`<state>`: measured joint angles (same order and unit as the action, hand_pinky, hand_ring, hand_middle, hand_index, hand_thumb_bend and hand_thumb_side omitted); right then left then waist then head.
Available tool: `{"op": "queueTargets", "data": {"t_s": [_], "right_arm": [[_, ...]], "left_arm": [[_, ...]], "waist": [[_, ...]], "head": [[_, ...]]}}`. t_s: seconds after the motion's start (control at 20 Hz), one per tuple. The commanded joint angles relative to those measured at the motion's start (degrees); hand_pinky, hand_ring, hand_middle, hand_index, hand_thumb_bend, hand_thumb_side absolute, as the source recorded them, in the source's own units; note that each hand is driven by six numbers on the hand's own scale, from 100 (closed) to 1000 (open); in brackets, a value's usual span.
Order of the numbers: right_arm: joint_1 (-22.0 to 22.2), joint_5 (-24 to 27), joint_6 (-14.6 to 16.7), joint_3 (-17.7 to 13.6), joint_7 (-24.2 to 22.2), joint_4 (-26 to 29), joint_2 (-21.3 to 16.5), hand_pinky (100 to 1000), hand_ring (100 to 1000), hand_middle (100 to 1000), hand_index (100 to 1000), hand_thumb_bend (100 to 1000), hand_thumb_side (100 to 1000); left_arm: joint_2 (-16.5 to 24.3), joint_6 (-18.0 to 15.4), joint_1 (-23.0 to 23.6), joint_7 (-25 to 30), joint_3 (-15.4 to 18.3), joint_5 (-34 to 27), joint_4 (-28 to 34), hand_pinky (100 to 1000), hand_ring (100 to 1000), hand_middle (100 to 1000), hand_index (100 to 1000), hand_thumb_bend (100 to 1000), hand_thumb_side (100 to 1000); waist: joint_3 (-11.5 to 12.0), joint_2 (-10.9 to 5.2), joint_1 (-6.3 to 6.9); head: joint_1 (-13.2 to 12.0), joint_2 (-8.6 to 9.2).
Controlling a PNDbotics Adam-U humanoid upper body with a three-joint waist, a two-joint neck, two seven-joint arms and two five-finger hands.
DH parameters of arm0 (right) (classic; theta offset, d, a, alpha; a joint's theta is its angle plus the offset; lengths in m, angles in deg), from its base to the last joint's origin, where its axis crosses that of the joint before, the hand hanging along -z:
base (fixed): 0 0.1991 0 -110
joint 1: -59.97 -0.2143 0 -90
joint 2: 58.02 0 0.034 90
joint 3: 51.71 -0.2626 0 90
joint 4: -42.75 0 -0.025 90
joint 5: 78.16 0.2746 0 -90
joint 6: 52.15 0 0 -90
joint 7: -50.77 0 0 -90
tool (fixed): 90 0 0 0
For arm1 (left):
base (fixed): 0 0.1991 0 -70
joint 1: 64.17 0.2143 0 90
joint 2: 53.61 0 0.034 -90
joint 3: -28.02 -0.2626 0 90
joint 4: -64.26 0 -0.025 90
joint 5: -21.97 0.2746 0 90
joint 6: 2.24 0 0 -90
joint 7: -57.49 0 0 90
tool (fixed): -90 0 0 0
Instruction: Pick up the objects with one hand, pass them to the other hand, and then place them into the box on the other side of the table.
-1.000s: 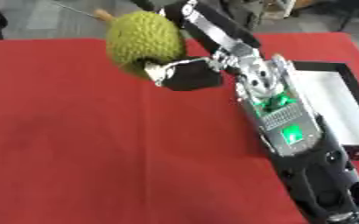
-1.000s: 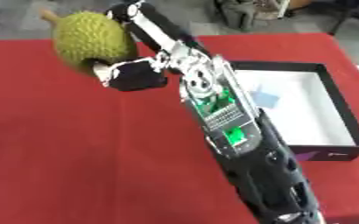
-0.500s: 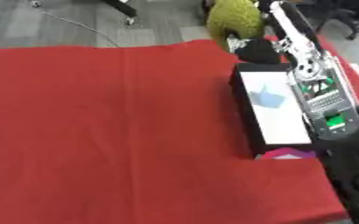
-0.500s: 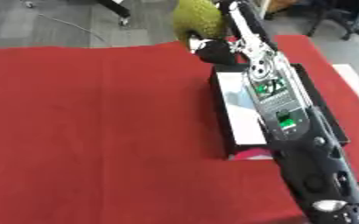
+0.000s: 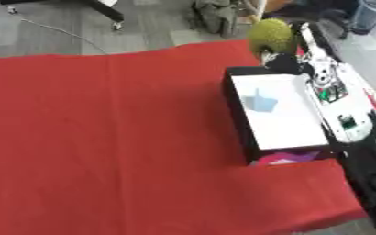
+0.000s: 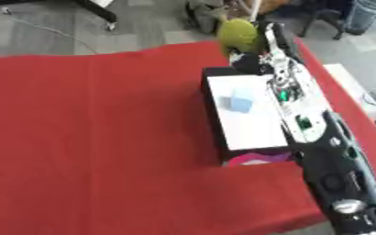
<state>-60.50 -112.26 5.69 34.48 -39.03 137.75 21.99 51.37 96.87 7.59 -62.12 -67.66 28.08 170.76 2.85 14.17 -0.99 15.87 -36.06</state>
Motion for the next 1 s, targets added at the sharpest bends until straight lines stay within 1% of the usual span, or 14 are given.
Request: {"op": "queueTargets", "data": {"t_s": [0.05, 0.1, 0.15, 0.3, 0.4, 0.55, 0.6, 0.7, 0.75, 0.85, 0.95, 1.0], "right_arm": [[0.64, -2.37, -0.19, -1.33, -0.37, -1.10, -3.53, 858, 951, 576, 634, 100, 100], [1.27, -3.15, 0.21, -1.26, -1.29, -1.64, -3.94, 857, 965, 592, 651, 100, 100], [1.81, -4.08, 0.80, -1.23, -2.62, -2.13, -4.29, 863, 1000, 642, 703, 100, 100], [3.01, -8.16, 3.19, -1.37, -8.61, -3.51, -4.78, 896, 1000, 775, 829, 100, 100], [3.38, -11.41, 5.06, -1.83, -13.07, -3.91, -4.78, 951, 1000, 875, 940, 100, 100], [3.56, -15.54, 7.17, -2.75, -17.99, -3.69, -4.64, 977, 1000, 928, 991, 113, 100], [3.58, -16.55, 7.55, -3.01, -19.11, -3.57, -4.58, 987, 1000, 944, 1000, 100, 136], [3.63, -18.04, 7.95, -3.52, -20.47, -3.40, -4.52, 997, 1000, 965, 1000, 100, 348], [3.68, -18.63, 7.90, -3.78, -20.69, -3.32, -4.46, 1000, 1000, 976, 1000, 100, 418], [3.80, -19.48, 7.75, -4.07, -20.78, -3.06, -4.39, 1000, 1000, 984, 1000, 100, 459], [3.86, -20.26, 7.53, -4.21, -20.85, -2.79, -4.38, 1000, 1000, 986, 1000, 100, 467], [3.88, -20.64, 7.45, -4.26, -20.93, -2.60, -4.39, 1000, 1000, 984, 1000, 100, 449]], "left_arm": [[2.20, -0.03, -0.63, -0.35, 1.25, 0.29, 1.14, 693, 704, 703, 834, 102, 697], [2.20, -0.03, -0.64, -0.41, 1.33, 0.31, 1.13, 693, 704, 704, 834, 102, 696], [2.21, -0.03, -0.64, -0.46, 1.40, 0.34, 1.13, 693, 704, 703, 834, 102, 694], [2.23, 0.00, -0.59, -0.64, 1.58, 0.39, 1.10, 693, 705, 704, 833, 102, 689], [2.22, 0.05, -0.57, -0.78, 1.67, 0.40, 1.12, 693, 704, 702, 831, 100, 685], [2.22, 0.12, -0.49, -0.85, 1.69, 0.39, 1.10, 693, 704, 702, 830, 100, 686], [2.19, 0.13, -0.47, -0.86, 1.69, 0.38, 1.08, 693, 704, 701, 830, 100, 685], [2.16, 0.17, -0.42, -0.88, 1.71, 0.37, 1.05, 693, 705, 701, 830, 100, 684], [2.14, 0.19, -0.41, -0.92, 1.74, 0.36, 1.05, 693, 704, 701, 830, 100, 684], [2.15, 0.21, -0.39, -0.99, 1.78, 0.36, 1.05, 693, 705, 701, 829, 100, 682], [2.16, 0.29, -0.38, -1.09, 1.80, 0.36, 1.03, 693, 705, 700, 828, 100, 678], [2.15, 0.35, -0.38, -1.16, 1.80, 0.36, 1.01, 692, 704, 699, 827, 100, 677]], "waist": [[-0.07, -0.87, 0.08], [-0.08, -0.88, 0.09], [-0.09, -0.88, 0.11], [-0.08, -0.91, 0.21], [-0.08, -0.92, 0.26], [-0.13, -0.91, 0.31], [-0.14, -0.91, 0.30], [-0.15, -0.91, 0.29], [-0.15, -0.90, 0.29], [-0.13, -0.90, 0.29], [-0.13, -0.91, 0.29], [-0.13, -0.92, 0.28]], "head": [[0.23, 0.83], [0.20, 0.87], [0.15, 0.91], [-0.02, 1.00], [-0.12, 1.05], [-0.29, 1.04], [-0.35, 1.00], [-0.55, 1.03], [-0.66, 1.07], [-0.84, 1.08], [-1.04, 1.06], [-1.11, 1.09]]}}
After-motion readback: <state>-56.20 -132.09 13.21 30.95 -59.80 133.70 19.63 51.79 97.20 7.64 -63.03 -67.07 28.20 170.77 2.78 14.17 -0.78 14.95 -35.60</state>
